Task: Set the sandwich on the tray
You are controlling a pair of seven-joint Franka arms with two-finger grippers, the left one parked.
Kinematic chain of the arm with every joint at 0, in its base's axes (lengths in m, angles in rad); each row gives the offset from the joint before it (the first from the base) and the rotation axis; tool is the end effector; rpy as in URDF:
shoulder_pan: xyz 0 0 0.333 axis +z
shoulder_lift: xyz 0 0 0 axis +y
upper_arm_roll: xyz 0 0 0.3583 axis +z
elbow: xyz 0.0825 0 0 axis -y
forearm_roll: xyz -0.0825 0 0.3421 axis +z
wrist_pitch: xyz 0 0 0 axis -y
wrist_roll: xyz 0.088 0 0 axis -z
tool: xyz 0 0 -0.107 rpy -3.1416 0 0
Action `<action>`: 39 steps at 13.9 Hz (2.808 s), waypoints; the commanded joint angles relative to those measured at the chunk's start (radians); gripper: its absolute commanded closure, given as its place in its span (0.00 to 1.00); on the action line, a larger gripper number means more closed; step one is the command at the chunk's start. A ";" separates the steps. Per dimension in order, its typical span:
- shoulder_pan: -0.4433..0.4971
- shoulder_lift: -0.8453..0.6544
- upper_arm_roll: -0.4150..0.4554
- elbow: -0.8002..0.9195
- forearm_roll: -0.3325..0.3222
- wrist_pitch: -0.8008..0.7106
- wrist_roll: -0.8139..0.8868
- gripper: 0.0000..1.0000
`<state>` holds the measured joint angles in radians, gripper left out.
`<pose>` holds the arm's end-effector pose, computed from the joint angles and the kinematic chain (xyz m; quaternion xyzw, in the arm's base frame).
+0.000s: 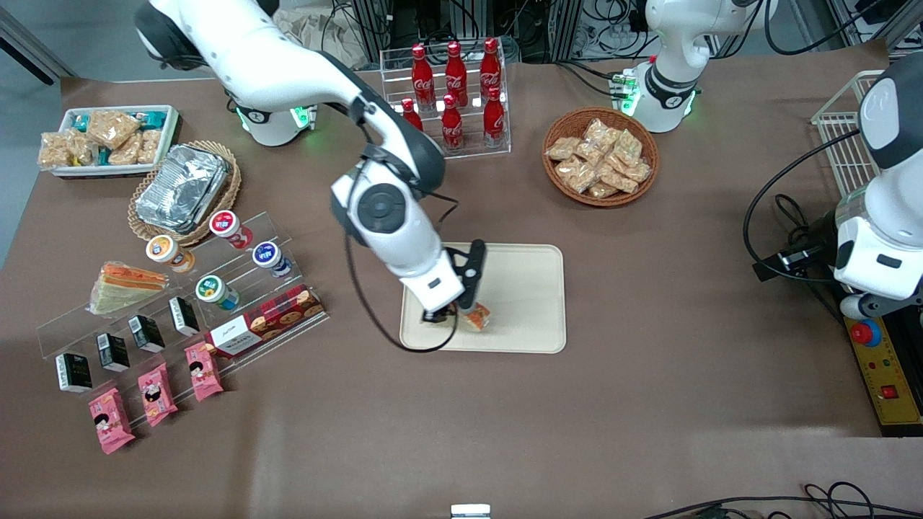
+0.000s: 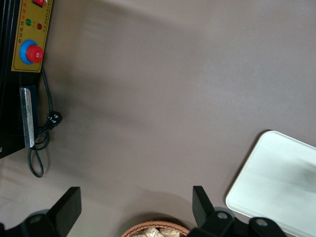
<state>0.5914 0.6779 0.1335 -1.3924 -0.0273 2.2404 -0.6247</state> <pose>0.5661 0.4663 0.3813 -0.7841 -0.6137 -0.0862 0.0333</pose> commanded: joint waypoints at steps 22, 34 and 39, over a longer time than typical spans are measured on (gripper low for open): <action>-0.162 -0.145 -0.020 0.013 0.104 -0.146 0.425 0.01; -0.357 -0.437 -0.225 0.015 0.090 -0.669 0.522 0.01; -0.358 -0.478 -0.379 0.012 0.107 -0.722 0.420 0.01</action>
<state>0.2281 0.2279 -0.1910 -1.3591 0.0559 1.5439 -0.1537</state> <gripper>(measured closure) 0.004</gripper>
